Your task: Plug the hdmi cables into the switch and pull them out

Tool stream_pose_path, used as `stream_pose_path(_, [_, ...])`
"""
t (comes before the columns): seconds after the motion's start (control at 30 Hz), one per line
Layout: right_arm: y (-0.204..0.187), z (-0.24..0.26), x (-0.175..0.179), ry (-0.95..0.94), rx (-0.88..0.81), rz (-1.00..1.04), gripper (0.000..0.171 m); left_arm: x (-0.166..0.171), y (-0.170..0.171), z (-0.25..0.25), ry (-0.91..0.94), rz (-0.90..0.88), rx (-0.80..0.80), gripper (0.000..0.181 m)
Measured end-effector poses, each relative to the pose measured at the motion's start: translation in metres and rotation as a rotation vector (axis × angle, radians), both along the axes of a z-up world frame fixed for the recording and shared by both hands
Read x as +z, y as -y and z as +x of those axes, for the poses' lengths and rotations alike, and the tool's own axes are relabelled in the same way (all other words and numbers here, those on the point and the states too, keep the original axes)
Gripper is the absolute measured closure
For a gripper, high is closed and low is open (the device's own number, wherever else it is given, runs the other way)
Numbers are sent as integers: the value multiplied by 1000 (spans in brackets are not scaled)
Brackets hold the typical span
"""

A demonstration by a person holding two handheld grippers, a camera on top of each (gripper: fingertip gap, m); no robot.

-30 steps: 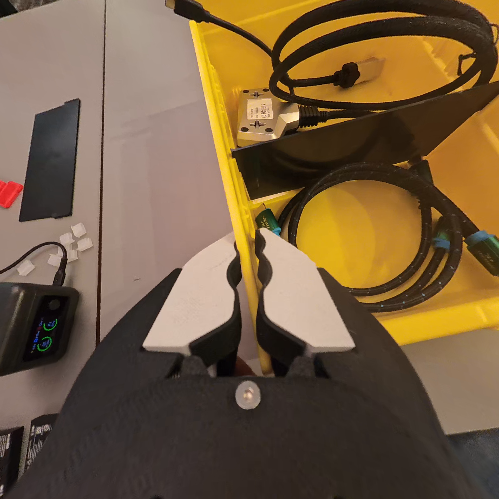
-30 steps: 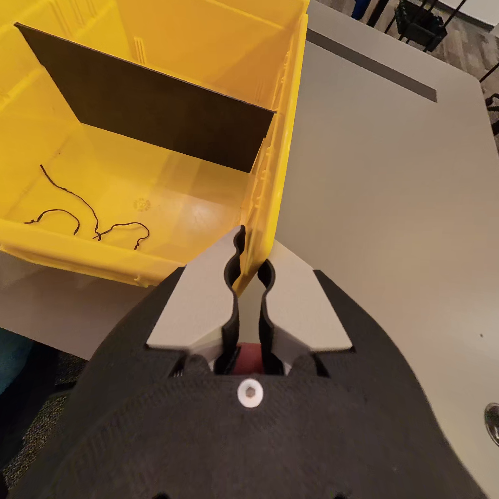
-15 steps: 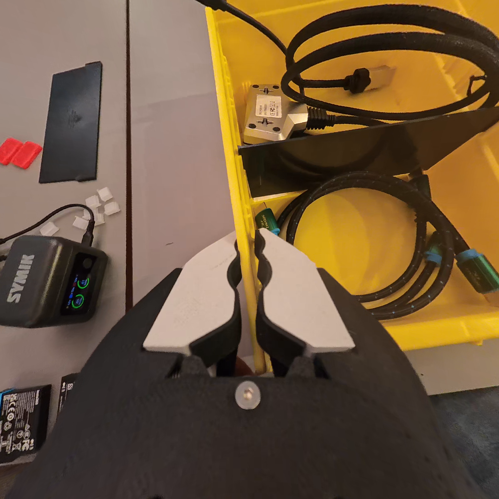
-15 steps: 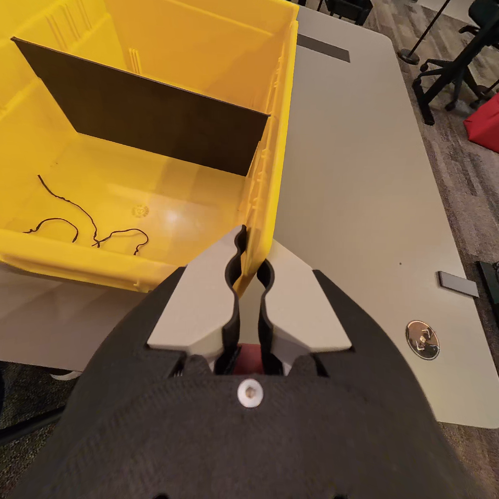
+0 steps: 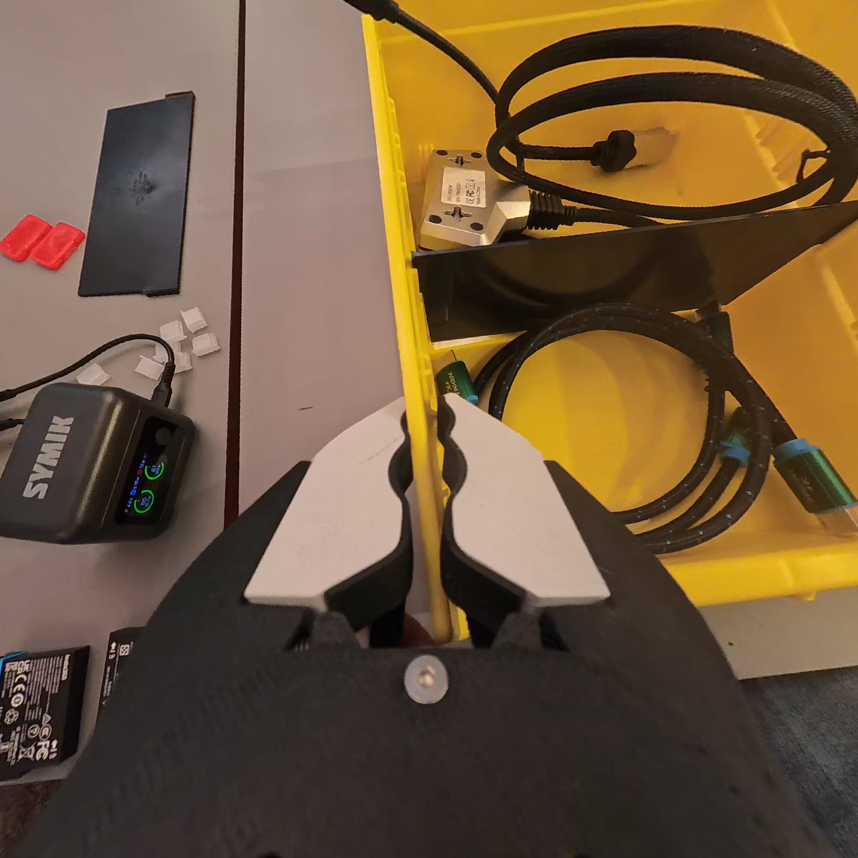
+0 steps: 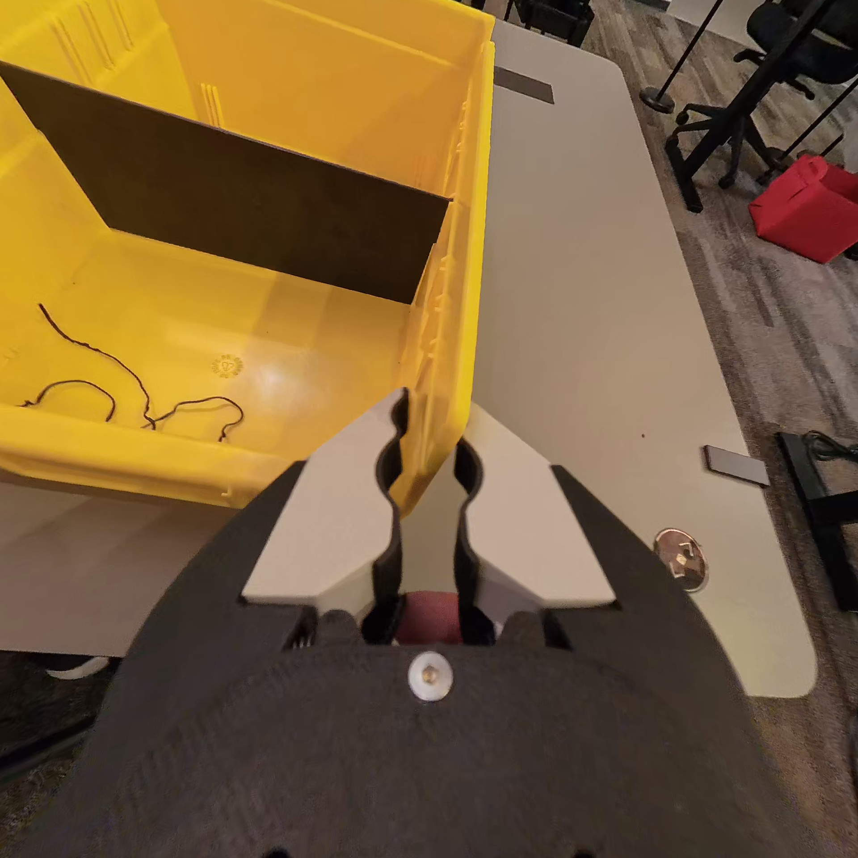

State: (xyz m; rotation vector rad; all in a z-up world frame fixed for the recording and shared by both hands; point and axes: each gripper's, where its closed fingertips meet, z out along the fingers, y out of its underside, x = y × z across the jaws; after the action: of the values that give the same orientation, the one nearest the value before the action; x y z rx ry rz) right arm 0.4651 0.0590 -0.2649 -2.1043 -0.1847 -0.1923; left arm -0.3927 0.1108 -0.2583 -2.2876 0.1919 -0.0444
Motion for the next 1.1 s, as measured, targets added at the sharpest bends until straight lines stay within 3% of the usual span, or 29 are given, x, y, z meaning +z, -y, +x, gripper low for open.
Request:
stream_pose_path(0.1, [2,3,-1,51,-12,-21,124,-2,1,1,-33,-4,-5,155])
stream_pose_path(0.2, [5,4,13,84,-33,22,113,0,0,-1,-86,1,1,133])
stream_pose_path(0.4, [8,-14,78,216,-38,226,114,27,-4,-2,-98,99,33,123])
stream_pose_path(0.67, [1,-140,157,305,266,518,124,57,-17,29,-319,196,-97,126])
stream_pose_path(0.9, [-4,-263,143,187,601,522,125,57,-47,65,-521,144,-255,126])
stream_pose_path(1.1, [-9,-309,100,161,731,441,125,58,-79,71,-680,121,-341,120])
